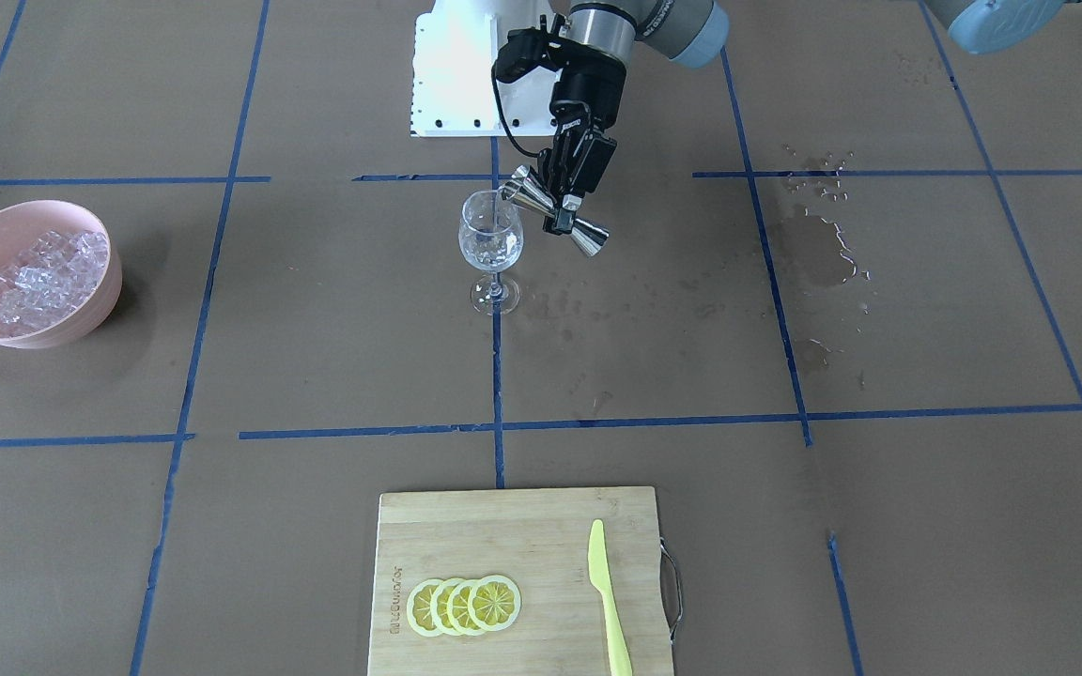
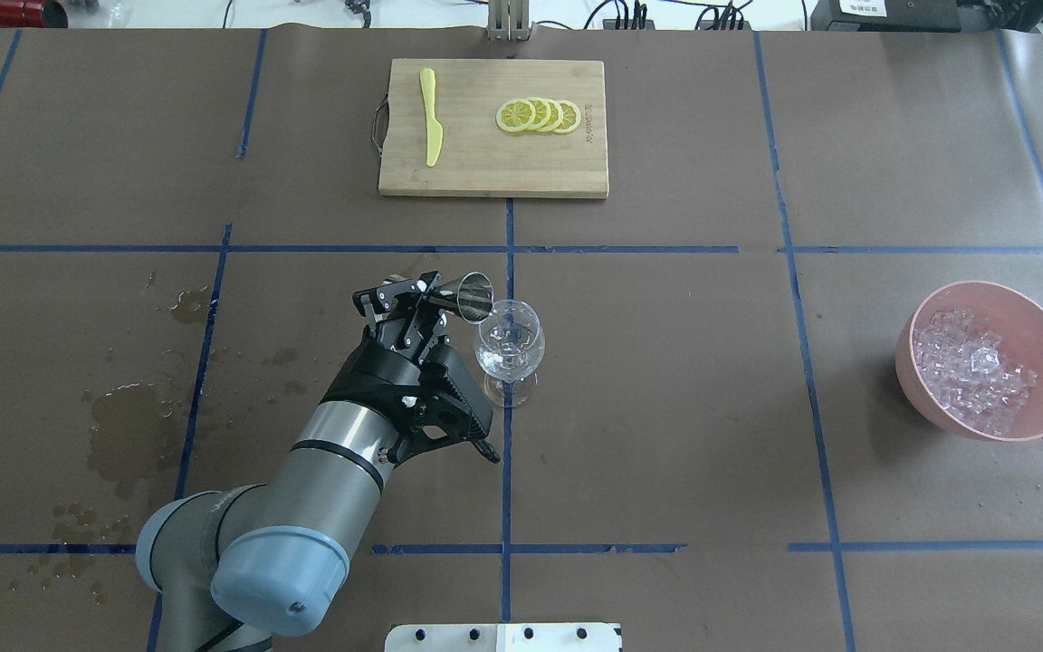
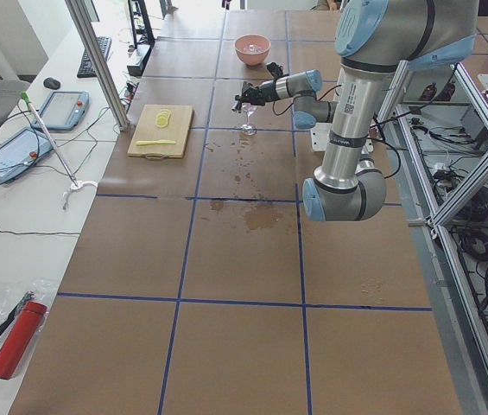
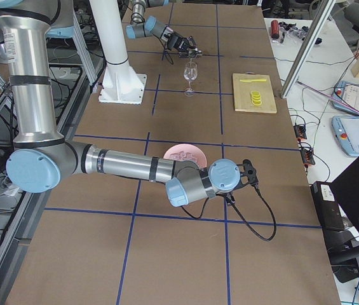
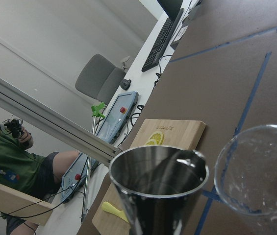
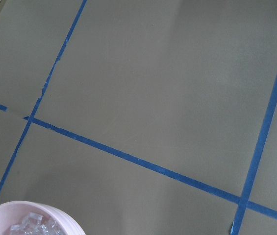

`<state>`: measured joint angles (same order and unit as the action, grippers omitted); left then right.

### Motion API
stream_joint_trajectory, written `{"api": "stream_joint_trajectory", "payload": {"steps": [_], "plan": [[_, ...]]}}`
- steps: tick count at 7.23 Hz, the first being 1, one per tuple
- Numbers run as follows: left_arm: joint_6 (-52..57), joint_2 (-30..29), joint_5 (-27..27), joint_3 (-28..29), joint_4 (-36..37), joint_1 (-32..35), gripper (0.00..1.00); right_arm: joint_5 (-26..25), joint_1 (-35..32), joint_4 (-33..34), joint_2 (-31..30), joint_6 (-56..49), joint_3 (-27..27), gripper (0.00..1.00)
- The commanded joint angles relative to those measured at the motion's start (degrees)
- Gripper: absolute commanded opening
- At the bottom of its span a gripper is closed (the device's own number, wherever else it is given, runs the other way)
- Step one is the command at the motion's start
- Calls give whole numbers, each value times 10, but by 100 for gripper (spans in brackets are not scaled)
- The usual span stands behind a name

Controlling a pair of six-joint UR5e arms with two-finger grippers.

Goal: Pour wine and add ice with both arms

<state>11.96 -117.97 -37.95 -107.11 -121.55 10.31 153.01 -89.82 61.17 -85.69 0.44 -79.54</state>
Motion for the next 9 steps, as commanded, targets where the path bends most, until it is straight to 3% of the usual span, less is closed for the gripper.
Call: {"api": "stream_joint_trajectory", "payload": {"steps": [1,3,9], "plan": [[70,-16,0,-15,68,8,0,0,0,1,0,0,0,100],[115,-21,1,-32,124,12,0,0,0,1,0,0,0,100],[252,-49,-1,-30,176,14,0,0,0,2,0,0,3,100]]}}
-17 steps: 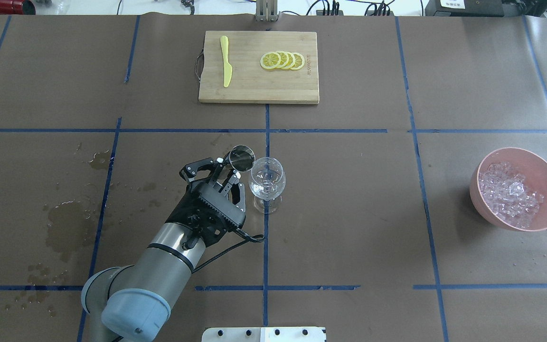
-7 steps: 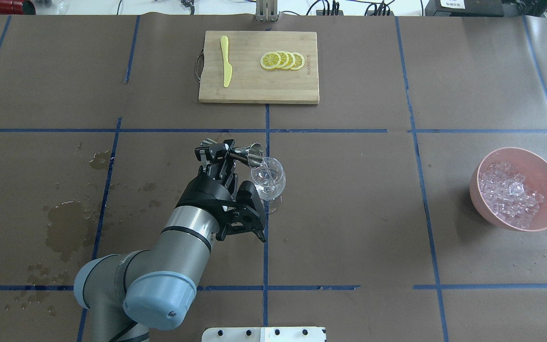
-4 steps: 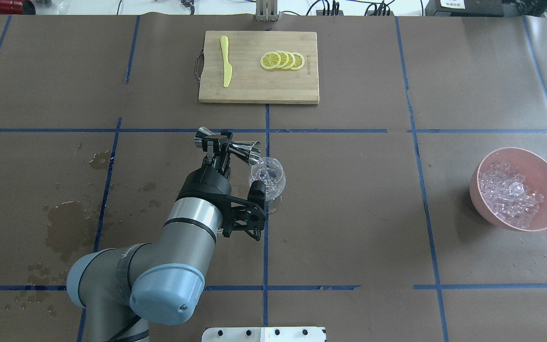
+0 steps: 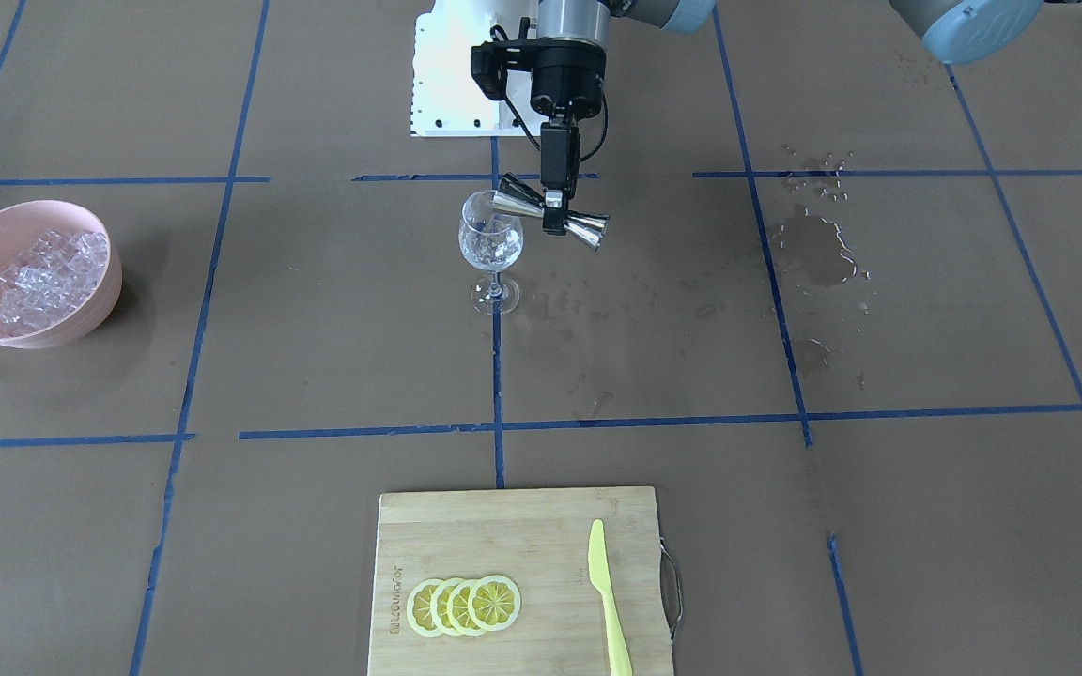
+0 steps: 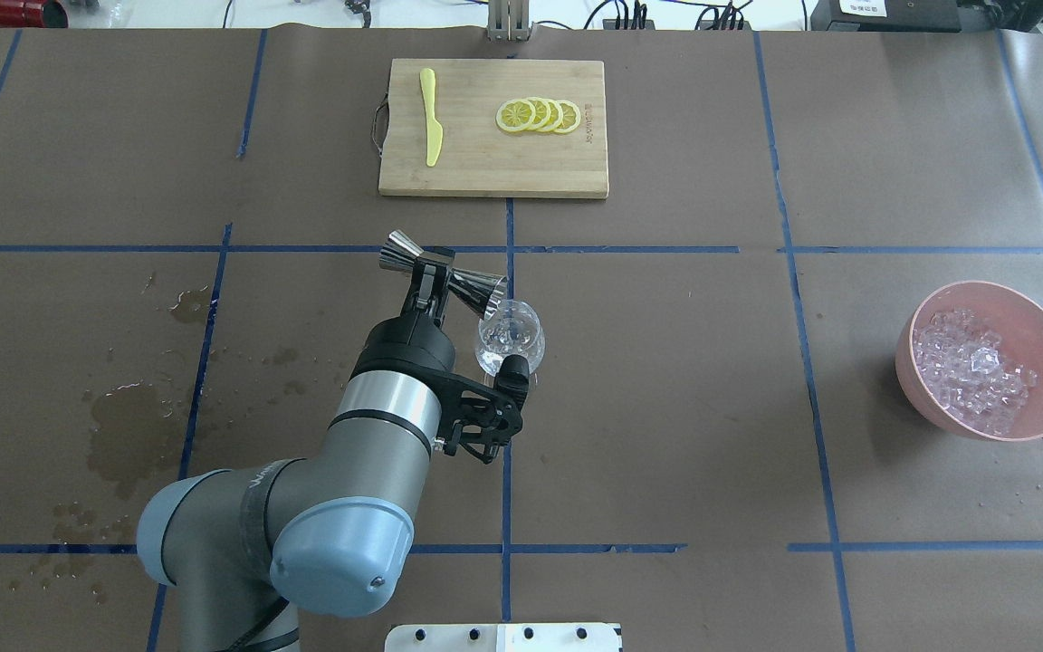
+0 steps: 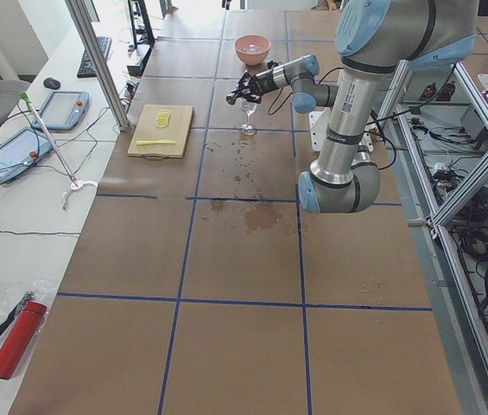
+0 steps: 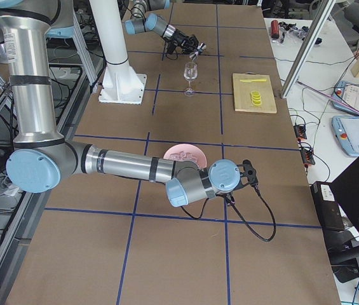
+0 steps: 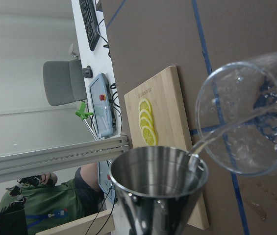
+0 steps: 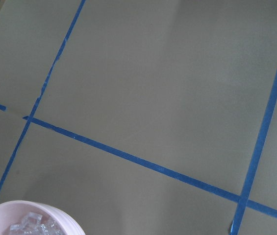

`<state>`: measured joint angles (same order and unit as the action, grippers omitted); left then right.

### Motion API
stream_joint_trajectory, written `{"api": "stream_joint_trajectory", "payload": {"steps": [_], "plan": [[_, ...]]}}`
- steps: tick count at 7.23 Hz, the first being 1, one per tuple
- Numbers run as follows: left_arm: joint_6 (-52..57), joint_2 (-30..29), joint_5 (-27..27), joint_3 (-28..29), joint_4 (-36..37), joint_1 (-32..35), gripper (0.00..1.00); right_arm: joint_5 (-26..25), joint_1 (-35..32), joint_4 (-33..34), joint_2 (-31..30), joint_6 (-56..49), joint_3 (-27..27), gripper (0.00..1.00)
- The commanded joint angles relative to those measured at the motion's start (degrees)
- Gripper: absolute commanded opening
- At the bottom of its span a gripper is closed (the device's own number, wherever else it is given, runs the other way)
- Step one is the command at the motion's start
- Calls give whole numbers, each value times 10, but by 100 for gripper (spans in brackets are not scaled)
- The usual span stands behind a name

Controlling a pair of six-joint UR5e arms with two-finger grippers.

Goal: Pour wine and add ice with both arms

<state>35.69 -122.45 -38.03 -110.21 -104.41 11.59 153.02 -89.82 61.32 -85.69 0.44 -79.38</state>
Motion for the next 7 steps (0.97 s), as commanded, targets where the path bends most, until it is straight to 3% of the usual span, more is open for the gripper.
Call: {"api": "stream_joint_trajectory", "payload": {"steps": [1,3,4,5,7], "plan": [[-5,-4,1,-1,-3,3,0,0,0,0,0,0,1,100],[-165,7,0,-3,-87,10,0,-1,0,0,2,1,1,100],[-252,51,0,-2,-166,10,0,-1,0,0,2,1,2,100],[-364,115,1,3,-305,10,0,-2,0,0,2,2,2,100],[-381,246,1,14,-528,11,0,-7,0,-2,4,62,-5,100]]}}
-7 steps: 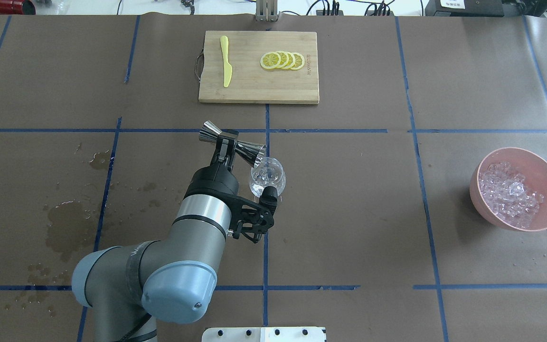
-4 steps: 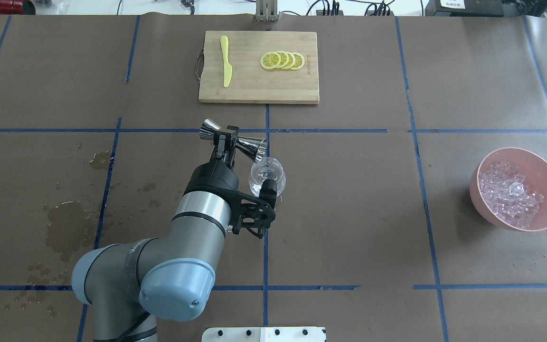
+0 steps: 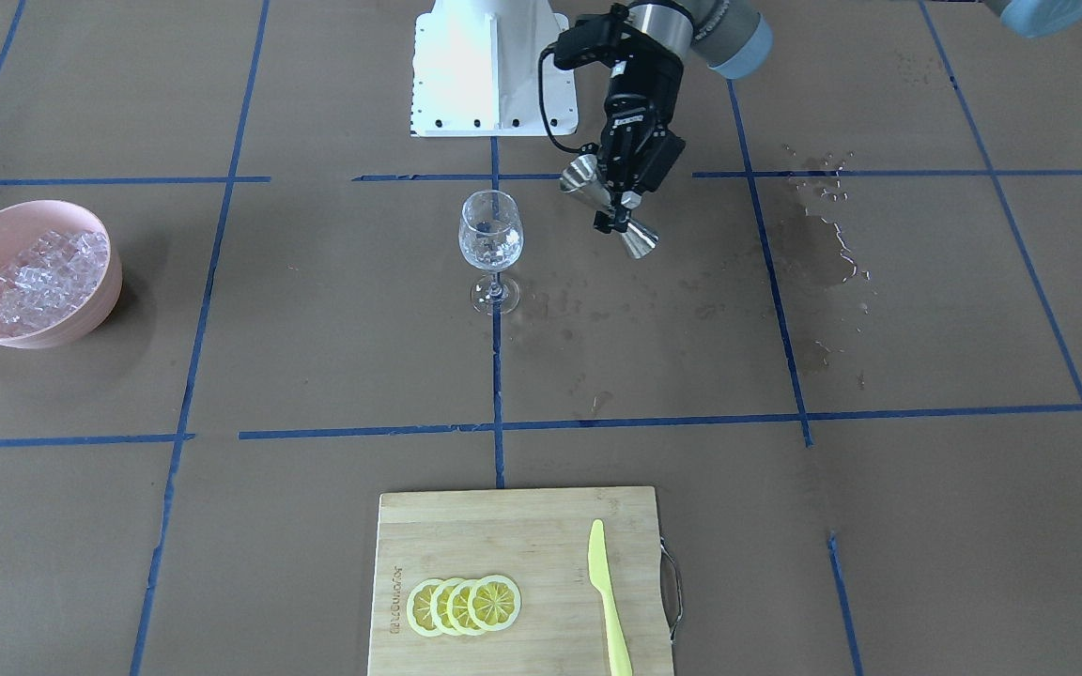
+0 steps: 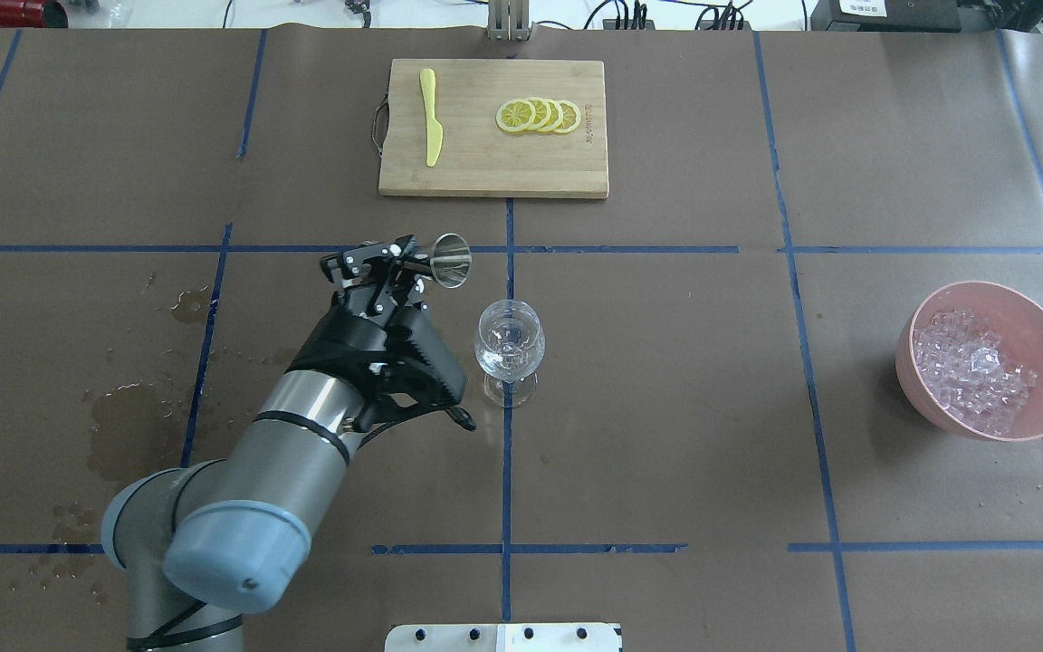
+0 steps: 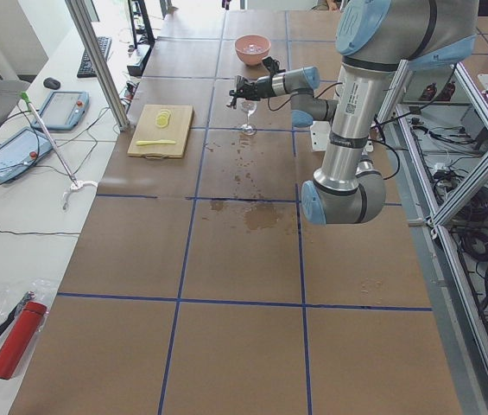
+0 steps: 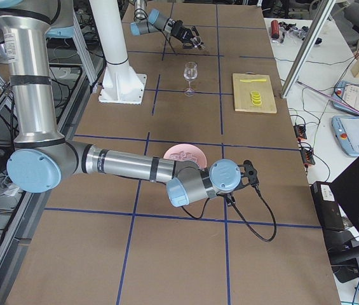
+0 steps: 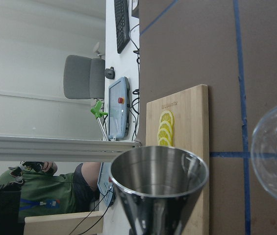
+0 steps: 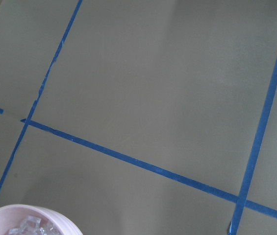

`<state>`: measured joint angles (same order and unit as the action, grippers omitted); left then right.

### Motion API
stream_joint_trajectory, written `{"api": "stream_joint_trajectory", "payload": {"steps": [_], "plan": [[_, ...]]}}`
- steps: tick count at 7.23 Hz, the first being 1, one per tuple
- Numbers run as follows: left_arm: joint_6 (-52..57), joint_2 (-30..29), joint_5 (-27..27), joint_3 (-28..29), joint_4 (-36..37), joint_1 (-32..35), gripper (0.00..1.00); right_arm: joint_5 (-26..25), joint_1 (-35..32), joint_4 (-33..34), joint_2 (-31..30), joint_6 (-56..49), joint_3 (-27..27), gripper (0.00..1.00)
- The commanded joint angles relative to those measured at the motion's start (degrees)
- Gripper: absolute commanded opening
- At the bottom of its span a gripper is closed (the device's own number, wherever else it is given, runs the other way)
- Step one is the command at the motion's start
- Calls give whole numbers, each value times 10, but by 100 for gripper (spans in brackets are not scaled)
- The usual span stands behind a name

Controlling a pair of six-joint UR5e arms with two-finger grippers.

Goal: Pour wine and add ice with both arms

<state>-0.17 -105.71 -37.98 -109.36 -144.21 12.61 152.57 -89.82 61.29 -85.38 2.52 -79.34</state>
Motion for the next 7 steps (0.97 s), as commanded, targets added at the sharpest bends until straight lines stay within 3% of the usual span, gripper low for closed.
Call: {"api": "stream_joint_trajectory", "payload": {"steps": [1,2,4,6,7], "plan": [[-52,126,0,26,-209,1,0,-2,0,-2,2,45,-6,100],[-114,159,0,63,-296,1,0,-3,0,-2,3,45,-6,100],[-266,246,0,121,-370,1,0,-3,0,-2,1,45,-6,100],[-393,240,29,214,-467,-6,0,-2,0,-2,-1,45,-4,100],[-408,225,30,221,-467,-7,0,-2,0,-2,-1,45,-3,100]]}}
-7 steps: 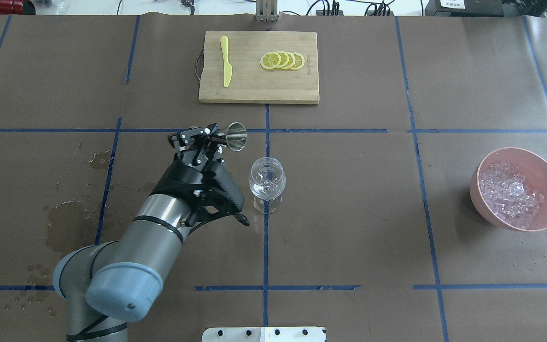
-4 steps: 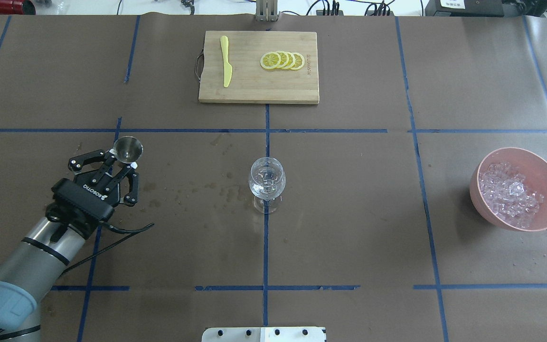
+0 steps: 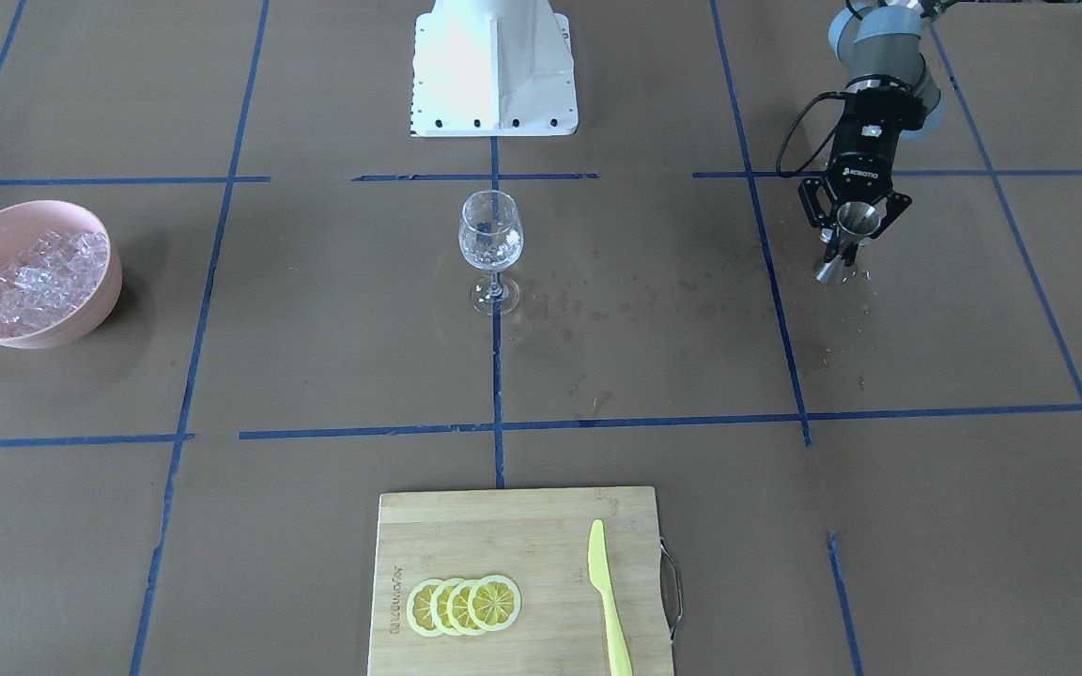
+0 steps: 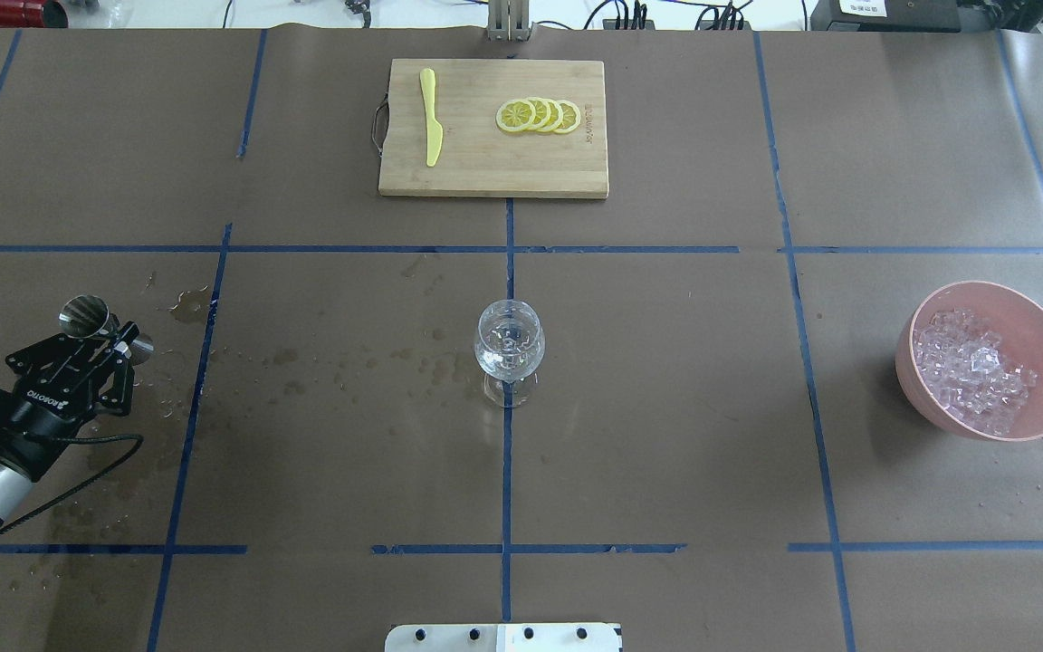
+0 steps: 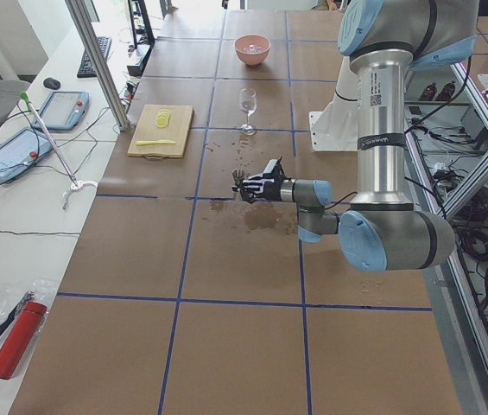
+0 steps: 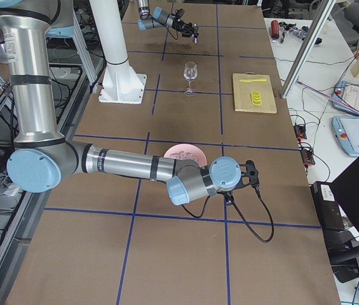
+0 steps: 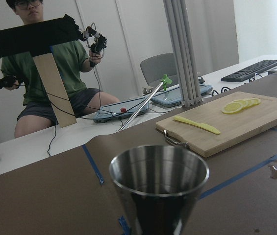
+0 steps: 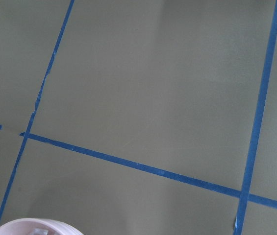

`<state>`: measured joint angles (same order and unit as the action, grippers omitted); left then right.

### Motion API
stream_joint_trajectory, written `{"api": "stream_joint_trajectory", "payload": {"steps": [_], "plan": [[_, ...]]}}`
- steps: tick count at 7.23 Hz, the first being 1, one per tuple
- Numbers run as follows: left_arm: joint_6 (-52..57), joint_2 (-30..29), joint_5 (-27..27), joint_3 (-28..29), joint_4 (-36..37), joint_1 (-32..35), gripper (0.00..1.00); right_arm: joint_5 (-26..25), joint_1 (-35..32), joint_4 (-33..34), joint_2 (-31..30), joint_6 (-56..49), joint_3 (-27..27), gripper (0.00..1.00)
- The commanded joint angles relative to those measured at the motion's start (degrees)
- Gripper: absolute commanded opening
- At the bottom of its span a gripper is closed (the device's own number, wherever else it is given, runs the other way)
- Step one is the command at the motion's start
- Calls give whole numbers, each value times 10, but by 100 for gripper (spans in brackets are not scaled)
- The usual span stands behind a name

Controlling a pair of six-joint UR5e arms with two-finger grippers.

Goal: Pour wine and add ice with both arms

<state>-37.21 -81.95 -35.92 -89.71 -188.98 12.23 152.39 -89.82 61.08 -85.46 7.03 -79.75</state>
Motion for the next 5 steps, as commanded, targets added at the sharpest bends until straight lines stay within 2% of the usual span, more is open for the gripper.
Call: {"api": "stream_joint_trajectory", "payload": {"steps": [1,5], "plan": [[-51,-22,9,51,-17,-5,0,0,0,0,-1,0,2,100],[-52,-35,-2,61,-10,-20,0,-1,0,1,-1,1,6,100]]}}
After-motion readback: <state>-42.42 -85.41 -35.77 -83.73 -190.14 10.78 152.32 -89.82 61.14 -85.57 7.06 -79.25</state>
